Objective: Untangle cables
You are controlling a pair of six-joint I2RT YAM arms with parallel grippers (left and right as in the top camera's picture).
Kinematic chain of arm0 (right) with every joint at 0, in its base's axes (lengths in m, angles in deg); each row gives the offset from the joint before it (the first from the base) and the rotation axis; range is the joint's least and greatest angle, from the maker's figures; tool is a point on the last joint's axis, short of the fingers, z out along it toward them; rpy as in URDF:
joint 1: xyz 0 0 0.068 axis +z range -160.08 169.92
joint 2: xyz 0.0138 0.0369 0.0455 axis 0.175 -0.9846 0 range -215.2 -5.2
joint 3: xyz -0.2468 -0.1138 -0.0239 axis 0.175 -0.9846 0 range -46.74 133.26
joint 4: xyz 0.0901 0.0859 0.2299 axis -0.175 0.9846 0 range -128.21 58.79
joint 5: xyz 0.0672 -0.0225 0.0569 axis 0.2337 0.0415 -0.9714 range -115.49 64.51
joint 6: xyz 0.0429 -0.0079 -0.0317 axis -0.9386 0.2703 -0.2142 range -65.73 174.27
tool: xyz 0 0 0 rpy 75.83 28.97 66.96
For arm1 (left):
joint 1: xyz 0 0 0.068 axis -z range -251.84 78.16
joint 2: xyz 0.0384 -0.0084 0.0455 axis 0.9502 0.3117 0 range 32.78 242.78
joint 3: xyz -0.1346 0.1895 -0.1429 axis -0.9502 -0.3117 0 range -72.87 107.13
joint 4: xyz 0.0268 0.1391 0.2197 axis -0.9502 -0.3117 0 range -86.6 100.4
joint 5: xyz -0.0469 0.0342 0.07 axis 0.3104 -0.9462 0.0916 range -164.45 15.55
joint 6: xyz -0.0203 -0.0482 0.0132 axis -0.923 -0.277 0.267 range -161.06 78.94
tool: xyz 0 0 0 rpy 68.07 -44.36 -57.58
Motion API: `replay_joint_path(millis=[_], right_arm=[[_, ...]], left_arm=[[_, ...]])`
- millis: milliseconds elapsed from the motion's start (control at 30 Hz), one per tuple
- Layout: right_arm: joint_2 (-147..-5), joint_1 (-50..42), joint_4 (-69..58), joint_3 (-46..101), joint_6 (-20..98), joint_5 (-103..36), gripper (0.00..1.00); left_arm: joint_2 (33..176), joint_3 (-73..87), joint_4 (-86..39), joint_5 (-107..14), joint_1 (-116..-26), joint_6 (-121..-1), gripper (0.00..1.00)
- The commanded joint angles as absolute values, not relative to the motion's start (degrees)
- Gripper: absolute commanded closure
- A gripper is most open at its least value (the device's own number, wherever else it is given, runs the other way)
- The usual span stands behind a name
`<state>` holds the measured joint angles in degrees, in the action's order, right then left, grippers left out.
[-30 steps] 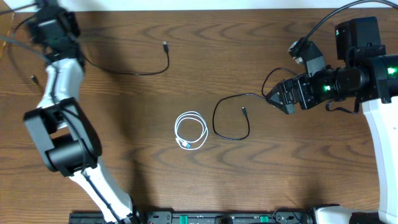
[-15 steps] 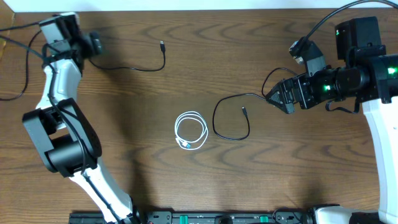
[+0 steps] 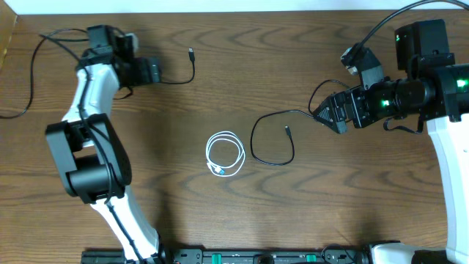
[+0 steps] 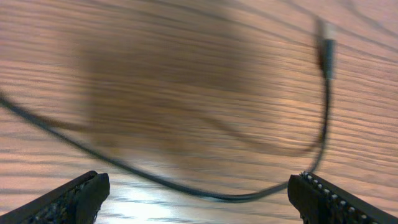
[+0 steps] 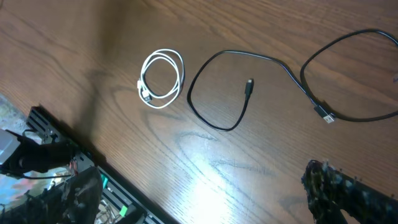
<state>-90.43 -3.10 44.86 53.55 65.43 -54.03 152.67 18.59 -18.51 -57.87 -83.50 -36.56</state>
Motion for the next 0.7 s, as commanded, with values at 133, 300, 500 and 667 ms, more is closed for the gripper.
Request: replay_joint_path(millis=[133,300,500,667], right_arm=[[-90.2,-3.2,45.1,53.6,65.7,-54.6,0.01],[-90.2,-3.2,45.1,53.5,65.7,-54.6,0.01],[-90.2,-3.2,45.0,52.3,65.7,-54.6,0.01],[-90.2,-3.2,43.9,49.7,65.7,-54.6,0.01]], left_arm=[[153.8,18.0,-17.9,-69.2,-79.9,-47.8,0.02],[157.2,18.0,-18.7,-71.1,-79.9,-61.2,0.02],[160.5,18.0,-16.1,-71.0,-79.8,-63.9,0.02],[160.3,18.0,-12.1,-71.1,-79.8,-63.8,0.59]])
